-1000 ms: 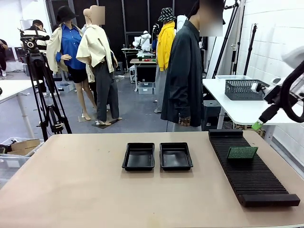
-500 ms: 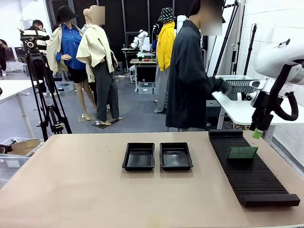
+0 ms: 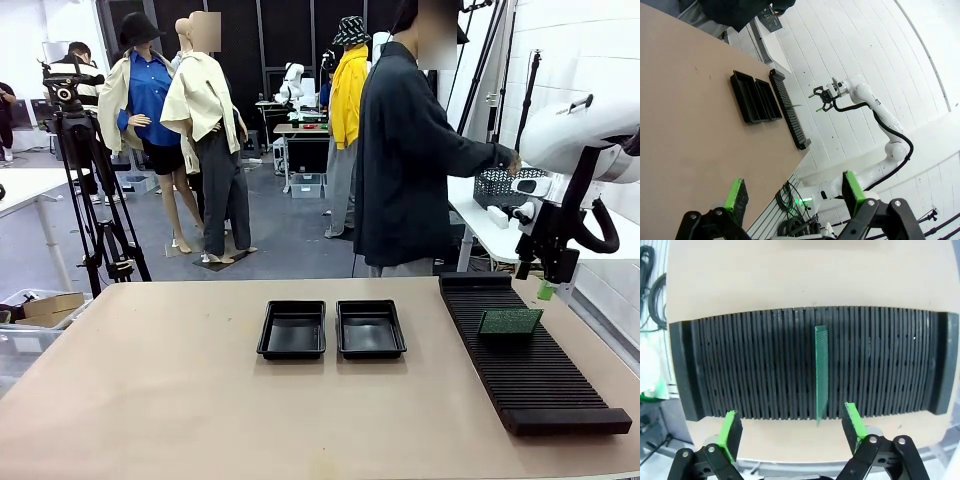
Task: Inspect and transfer BCBs to ESD trays.
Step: Pick up the Blank PCB from the PCB Rack and place it in the left ESD tray.
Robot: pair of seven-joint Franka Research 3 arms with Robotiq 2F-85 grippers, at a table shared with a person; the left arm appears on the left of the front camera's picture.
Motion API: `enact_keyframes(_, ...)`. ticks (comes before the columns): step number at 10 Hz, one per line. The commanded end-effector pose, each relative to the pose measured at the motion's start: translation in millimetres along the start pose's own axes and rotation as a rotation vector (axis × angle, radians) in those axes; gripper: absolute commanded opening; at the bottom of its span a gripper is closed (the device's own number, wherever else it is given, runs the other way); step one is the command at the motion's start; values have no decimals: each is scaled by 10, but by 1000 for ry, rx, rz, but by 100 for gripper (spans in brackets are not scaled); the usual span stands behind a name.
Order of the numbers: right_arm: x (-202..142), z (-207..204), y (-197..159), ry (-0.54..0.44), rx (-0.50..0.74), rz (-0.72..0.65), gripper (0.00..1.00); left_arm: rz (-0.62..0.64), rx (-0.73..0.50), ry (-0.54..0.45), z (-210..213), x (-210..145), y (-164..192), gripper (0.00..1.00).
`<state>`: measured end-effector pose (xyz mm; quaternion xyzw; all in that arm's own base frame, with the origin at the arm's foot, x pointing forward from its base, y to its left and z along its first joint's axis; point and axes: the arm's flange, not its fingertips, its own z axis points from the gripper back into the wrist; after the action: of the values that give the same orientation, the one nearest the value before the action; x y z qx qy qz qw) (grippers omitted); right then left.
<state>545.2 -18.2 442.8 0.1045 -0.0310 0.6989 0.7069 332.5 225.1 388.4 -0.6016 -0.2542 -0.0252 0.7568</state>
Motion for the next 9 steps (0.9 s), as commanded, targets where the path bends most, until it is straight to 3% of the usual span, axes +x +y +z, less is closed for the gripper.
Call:
enact_keyframes(1,-28,-157,-59,47,-58,54,100,5,6,-4,16,0,-19,100)
enact_keyframes(6,-83,-488,-212,96,-104,59,100,5,6,-4,16,0,-19,100)
enact_keyframes(9,-96,-681,-314,75,-104,44,100,5,6,-4,16,0,-19,100)
